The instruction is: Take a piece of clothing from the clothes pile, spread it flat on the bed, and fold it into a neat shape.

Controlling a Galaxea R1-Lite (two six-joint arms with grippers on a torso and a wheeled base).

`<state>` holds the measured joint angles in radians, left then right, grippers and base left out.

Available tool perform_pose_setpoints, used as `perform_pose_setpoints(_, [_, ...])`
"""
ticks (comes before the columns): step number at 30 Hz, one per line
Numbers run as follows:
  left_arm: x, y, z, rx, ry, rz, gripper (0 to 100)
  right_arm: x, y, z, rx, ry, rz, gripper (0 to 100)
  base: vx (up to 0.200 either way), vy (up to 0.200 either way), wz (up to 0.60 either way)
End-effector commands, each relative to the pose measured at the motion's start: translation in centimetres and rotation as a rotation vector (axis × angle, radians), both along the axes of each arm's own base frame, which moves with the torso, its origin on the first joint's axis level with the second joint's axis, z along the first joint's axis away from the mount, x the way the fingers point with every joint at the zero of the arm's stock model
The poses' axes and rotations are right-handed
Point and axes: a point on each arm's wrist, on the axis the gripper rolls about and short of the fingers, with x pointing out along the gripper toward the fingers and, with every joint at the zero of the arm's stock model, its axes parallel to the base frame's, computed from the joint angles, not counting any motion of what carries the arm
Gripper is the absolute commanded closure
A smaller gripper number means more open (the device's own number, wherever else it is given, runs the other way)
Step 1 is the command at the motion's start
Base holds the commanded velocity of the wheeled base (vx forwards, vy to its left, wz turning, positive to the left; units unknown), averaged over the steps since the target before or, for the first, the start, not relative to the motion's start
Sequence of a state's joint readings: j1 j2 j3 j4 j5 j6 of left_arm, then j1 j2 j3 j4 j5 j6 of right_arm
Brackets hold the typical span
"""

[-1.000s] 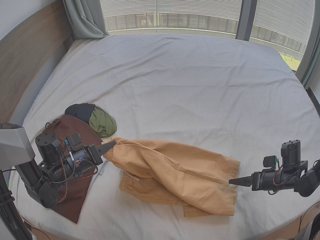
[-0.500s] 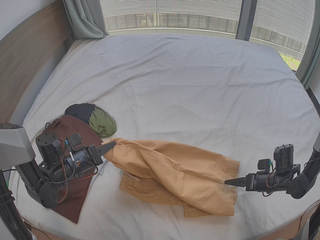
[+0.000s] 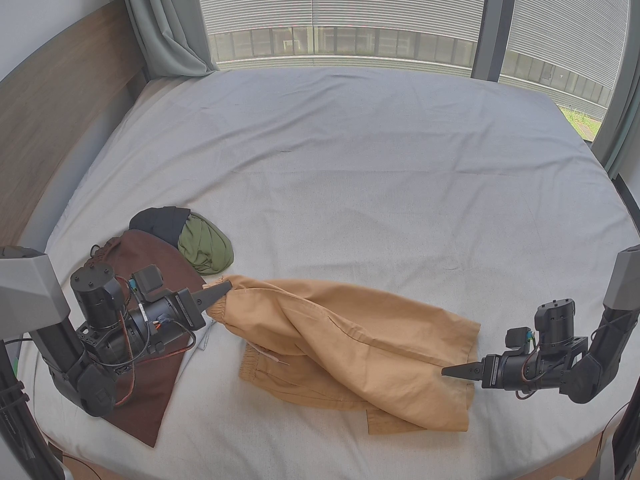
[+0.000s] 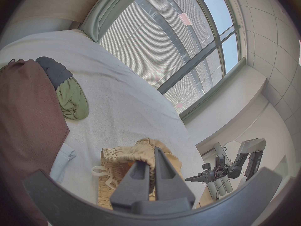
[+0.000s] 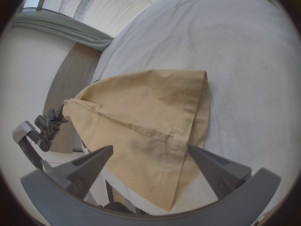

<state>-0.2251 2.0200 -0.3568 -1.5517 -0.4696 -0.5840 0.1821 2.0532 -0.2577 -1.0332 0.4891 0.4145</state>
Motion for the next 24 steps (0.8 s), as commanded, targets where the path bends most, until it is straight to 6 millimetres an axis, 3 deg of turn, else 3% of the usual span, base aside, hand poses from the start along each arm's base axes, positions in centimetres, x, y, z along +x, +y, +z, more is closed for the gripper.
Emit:
perform_pose_setpoints(1, [0.0, 0.0, 0.1, -0.001, -0.004, 0.000, 100, 0.1, 0.1, -1.3, -0.005, 0.043, -0.001, 0, 0.000, 0.000, 0.00])
perform_pose_setpoints(15, [0.0, 0.0, 0.1, -0.001, -0.004, 0.003, 100, 0.0, 1.6, -2.2, 0.049, 0.023, 0.007, 0, 0.000, 0.000, 0.00])
perform_pose_setpoints(24, [0.0, 0.0, 0.2, -0.002, -0.007, 0.000, 100, -1.1, 1.2, -1.1, 0.083, -0.088, 0.010, 0, 0.000, 0.000, 0.00])
